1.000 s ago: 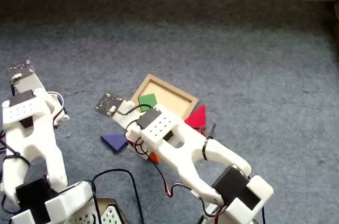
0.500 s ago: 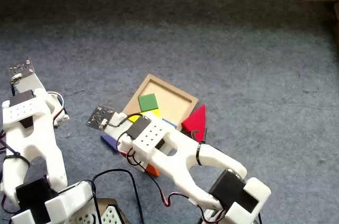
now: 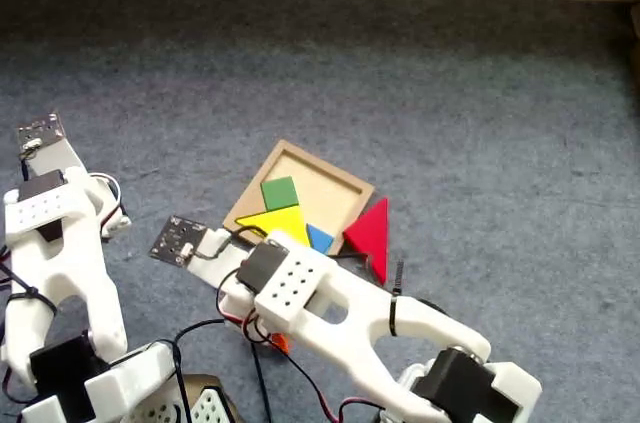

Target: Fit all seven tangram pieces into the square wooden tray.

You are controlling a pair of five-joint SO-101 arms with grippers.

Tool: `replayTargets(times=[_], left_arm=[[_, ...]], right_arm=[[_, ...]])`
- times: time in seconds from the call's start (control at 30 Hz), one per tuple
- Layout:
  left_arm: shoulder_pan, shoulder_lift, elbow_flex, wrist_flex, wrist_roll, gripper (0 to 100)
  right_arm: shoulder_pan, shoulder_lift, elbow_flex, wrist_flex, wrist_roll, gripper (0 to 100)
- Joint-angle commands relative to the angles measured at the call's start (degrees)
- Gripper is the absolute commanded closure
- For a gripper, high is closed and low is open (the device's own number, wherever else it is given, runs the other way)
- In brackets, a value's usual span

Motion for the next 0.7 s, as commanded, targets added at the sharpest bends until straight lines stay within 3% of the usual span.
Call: replayTargets(times=[0.0, 0.23, 0.43, 0.67], left_arm=[[-1.1, -2.4, -0.6, -0.5, -0.5, 99], [-1.1, -2.4, -0.6, -0.6, -0.5, 99], [-1.1, -2.4, -0.6, -0.8, -0.5, 99], [-7.9, -2.5, -3.2, -0.4, -0.4, 99]], right_arm=[[-1.2, -2.0, 1.2, -2.2, -0.6, 96.9], [3.0, -2.2, 2.2, -3.4, 1.4, 96.9], [0.8, -5.9, 2.2, 0.9, -1.0, 95.4], [-3.2, -2.3, 2.6, -3.4, -4.7, 78.6]])
